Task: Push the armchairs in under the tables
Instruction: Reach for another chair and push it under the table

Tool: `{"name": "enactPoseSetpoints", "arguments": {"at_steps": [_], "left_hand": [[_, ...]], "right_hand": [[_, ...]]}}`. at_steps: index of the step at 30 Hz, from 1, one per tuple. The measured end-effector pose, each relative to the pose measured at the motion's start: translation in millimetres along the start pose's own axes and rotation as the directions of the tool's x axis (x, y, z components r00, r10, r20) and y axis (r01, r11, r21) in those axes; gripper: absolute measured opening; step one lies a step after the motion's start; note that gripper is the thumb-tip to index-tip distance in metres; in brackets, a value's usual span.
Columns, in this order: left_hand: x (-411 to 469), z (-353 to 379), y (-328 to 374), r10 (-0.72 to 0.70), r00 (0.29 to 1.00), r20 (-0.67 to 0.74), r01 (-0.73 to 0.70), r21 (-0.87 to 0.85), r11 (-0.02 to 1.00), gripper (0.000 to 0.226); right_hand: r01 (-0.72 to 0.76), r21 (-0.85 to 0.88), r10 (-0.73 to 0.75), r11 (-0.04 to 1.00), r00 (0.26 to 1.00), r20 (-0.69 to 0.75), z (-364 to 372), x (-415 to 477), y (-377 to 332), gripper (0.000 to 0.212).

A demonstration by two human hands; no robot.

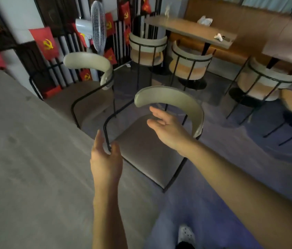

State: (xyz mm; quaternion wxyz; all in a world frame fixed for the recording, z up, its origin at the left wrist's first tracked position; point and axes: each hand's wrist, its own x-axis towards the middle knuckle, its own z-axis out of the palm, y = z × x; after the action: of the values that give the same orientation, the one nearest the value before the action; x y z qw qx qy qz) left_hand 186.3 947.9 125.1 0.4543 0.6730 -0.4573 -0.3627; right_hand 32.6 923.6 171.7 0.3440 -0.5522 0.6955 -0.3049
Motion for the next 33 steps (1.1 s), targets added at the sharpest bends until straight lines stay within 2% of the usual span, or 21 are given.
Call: {"name": "enactPoseSetpoints", "arguments": {"at_steps": [2, 4, 6, 9, 11, 18, 21, 24, 27, 33], "left_hand": [[13, 39, 7, -0.022, 0.999, -0.036, 0.022, 0.018, 1.0, 0.056], [29, 76, 18, -0.039, 0.995, -0.091, 0.041, 0.024, 0.999, 0.056], [46, 113, 32, -0.057, 0.985, -0.164, 0.061, 0.018, 0.998, 0.054], [72, 163, 53, -0.112, 0.943, -0.315, 0.116, -0.004, 0.993, 0.055], [82, 177, 64, -0.14, 0.935, -0.326, 0.14, -0.022, 0.99, 0.057], [139, 252, 94, -0.168, 0.823, -0.542, 0.204, 0.006, 0.979, 0.052], [166, 284, 105, -0.216, 0.762, -0.611, 0.255, -0.024, 0.967, 0.058], [194, 310, 119, -0.27, 0.689, -0.673, 0.297, -0.078, 0.952, 0.06], [214, 329, 130, -0.319, 0.56, -0.764, 0.341, -0.139, 0.93, 0.059], [224, 342, 157, -0.343, 0.367, -0.865, 0.369, -0.203, 0.907, 0.058]], "right_hand": [[0.019, -0.022, -0.018, 1.0, 0.999, 0.048, -27, 41, 7, 0.066], [0.04, 0.033, -0.043, 0.999, 0.993, 0.111, -54, 78, 12, 0.056], [0.062, 0.078, -0.075, 0.995, 0.983, 0.168, -78, 117, 23, 0.051], [0.099, 0.034, -0.104, 0.995, 0.942, 0.32, -107, 178, 39, 0.051], [0.121, 0.052, -0.131, 0.991, 0.941, 0.313, -114, 198, 44, 0.051], [0.21, 0.073, -0.22, 0.975, 0.858, 0.465, -149, 311, 59, 0.05], [0.283, 0.075, -0.279, 0.956, 0.805, 0.523, -152, 363, 60, 0.05], [0.391, 0.048, -0.337, 0.919, 0.718, 0.609, -153, 408, 48, 0.05], [0.484, 0.084, -0.388, 0.871, 0.572, 0.722, -152, 439, 32, 0.05], [0.569, 0.233, -0.459, 0.788, 0.294, 0.838, -128, 478, -3, 0.052]]}}
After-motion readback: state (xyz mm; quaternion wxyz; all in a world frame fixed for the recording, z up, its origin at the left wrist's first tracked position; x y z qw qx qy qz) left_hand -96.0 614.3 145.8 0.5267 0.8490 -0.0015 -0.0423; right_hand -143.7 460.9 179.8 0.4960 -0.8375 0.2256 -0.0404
